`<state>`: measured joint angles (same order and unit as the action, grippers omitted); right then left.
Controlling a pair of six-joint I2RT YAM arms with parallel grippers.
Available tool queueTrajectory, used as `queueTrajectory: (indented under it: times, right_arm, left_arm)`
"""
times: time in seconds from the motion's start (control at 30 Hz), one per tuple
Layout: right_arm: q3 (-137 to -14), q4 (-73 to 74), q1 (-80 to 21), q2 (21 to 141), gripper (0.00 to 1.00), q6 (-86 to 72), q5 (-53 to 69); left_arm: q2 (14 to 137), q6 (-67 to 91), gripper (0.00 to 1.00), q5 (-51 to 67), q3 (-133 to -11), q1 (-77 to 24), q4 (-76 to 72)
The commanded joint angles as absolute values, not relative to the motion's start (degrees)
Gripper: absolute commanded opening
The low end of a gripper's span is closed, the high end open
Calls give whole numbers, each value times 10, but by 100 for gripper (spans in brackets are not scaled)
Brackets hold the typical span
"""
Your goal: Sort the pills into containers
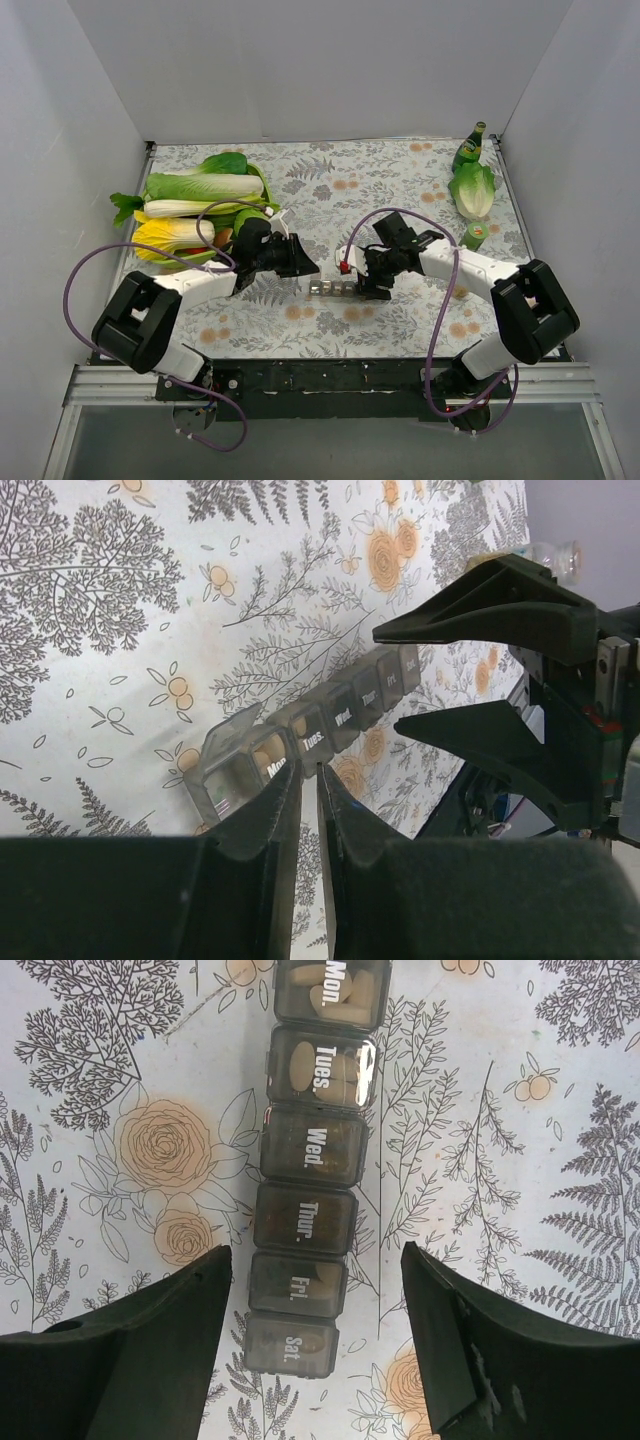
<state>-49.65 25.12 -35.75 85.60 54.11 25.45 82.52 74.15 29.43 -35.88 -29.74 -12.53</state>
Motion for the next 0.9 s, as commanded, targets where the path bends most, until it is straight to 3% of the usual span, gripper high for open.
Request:
queueTrajectory:
  times: [0.0, 0.5, 0.87]
  right_arm:
    - [-498, 241, -357, 875, 75, 533, 253]
    - [-497, 230, -364, 911, 48, 549, 216]
    - [-483, 221, -368, 908, 42, 561, 198]
  left_arm:
    - [845, 737, 10, 310, -352, -294, -140]
    - [922, 746, 8, 287, -390, -293, -149]
    - [931, 758, 8, 288, -387, -287, -156]
